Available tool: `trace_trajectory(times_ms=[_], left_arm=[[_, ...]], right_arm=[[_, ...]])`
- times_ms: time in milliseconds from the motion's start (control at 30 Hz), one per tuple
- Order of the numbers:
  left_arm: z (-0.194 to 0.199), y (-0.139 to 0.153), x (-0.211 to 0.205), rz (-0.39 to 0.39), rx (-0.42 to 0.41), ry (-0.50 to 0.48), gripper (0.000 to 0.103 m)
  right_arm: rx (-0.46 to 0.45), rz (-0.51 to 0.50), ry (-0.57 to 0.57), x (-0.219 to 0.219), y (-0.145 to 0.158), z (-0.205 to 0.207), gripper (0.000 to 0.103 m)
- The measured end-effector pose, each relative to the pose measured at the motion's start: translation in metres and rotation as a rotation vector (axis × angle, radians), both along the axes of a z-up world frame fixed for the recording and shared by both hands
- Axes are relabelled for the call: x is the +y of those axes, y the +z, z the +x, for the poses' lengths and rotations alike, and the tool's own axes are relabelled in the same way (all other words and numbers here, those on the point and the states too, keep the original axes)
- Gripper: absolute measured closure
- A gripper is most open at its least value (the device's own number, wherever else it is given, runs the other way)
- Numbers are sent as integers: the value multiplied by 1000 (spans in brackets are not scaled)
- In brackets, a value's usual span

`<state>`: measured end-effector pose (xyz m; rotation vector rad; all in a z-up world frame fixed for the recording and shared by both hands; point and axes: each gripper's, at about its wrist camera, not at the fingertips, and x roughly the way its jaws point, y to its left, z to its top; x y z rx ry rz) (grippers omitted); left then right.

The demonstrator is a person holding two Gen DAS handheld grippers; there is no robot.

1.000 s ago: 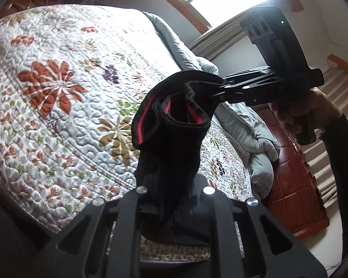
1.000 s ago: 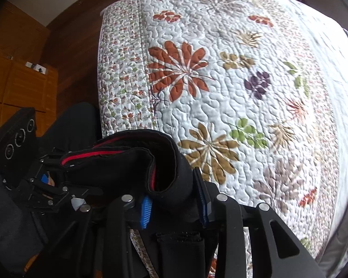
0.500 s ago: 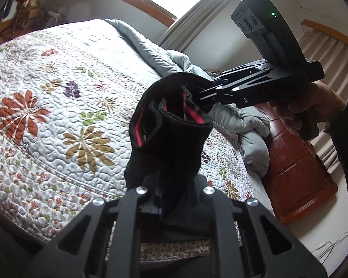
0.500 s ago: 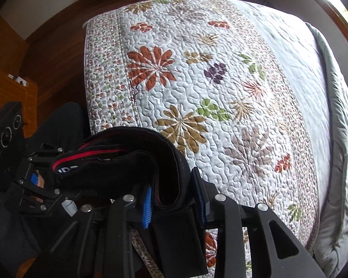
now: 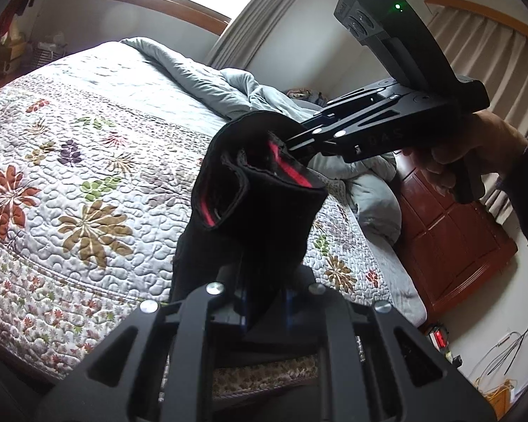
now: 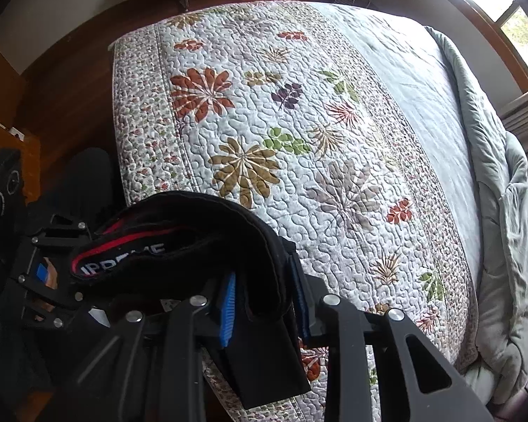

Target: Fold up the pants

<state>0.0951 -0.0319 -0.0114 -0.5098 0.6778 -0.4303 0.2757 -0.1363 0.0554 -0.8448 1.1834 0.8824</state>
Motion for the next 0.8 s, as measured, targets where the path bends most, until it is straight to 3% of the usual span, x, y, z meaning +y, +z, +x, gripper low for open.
trace_trajectory(times_ms=[800], left_arm=[[13,-11,-87,48,-4,-141,90]], right_arm=[[-62,23,-30,-107,-12,-8,81]])
